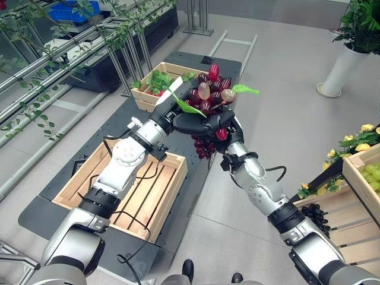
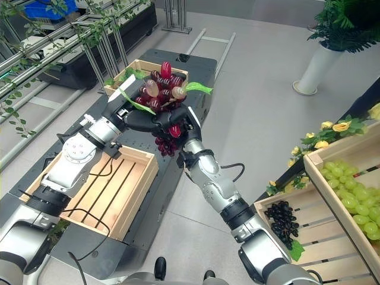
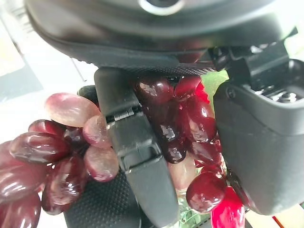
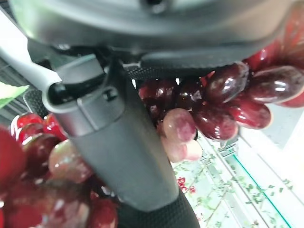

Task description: Pick up the fruits from the basket on one side to the basket on the other side

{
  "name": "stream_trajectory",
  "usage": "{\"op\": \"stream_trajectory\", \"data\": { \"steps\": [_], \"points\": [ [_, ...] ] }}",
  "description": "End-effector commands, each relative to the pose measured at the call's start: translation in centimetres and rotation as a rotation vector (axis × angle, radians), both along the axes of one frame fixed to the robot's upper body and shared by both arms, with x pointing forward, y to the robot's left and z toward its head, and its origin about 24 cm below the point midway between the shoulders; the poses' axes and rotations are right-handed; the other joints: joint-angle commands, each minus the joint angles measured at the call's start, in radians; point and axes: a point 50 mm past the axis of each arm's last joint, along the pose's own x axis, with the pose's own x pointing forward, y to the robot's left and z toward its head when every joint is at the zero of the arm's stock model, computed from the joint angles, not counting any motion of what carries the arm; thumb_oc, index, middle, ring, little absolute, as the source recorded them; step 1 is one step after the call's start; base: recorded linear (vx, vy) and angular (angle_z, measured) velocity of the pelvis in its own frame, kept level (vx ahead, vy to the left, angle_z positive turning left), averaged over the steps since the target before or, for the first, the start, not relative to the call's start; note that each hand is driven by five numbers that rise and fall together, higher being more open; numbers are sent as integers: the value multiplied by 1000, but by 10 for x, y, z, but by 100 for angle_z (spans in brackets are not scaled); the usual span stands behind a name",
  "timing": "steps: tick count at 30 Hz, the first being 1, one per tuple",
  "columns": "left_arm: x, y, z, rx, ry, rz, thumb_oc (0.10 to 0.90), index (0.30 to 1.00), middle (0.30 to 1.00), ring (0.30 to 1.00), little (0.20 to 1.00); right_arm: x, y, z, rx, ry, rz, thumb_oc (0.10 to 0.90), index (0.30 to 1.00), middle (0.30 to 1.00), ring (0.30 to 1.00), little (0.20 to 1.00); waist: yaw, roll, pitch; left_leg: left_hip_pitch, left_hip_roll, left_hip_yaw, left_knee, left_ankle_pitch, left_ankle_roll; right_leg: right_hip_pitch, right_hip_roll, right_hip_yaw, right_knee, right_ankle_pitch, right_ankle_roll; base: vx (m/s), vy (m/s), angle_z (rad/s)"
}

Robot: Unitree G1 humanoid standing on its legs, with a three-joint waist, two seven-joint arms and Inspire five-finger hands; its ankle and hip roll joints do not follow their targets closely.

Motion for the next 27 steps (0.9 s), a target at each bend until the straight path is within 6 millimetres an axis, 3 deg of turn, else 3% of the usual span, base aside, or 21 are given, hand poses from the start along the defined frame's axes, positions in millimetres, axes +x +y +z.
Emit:
{"op": "stream_trajectory", "data": {
  "steps": [1, 15, 27],
  "points": [
    [-31, -22, 93, -235, -560, -96, 800, 900, 900, 900, 900, 8, -7, -12, 96, 88, -107, 400, 300, 300, 300, 300, 9, 11, -186, -2, 13, -9, 1, -79, -21, -41, -21, 13, 1, 52, -60, 7, -5, -9],
    [-33, -7, 87, -367, -761, 132, 800, 900, 900, 900, 900, 4, -14, -37, 167, 205, -120, 400, 300, 300, 300, 300, -6, 2, -182, 3, 17, 2, 1, -80, -22, -43, -18, 21, 1, 52, -65, 8, -2, -3],
    [-22, -3, 72, -361, -651, 162, 800, 900, 900, 900, 900, 3, -11, -42, 186, 231, -105, 400, 300, 300, 300, 300, -4, -1, -179, 10, 14, -3, 1, -83, -19, -36, -18, 20, 1, 50, -67, 0, 1, -1]
  ]
}}
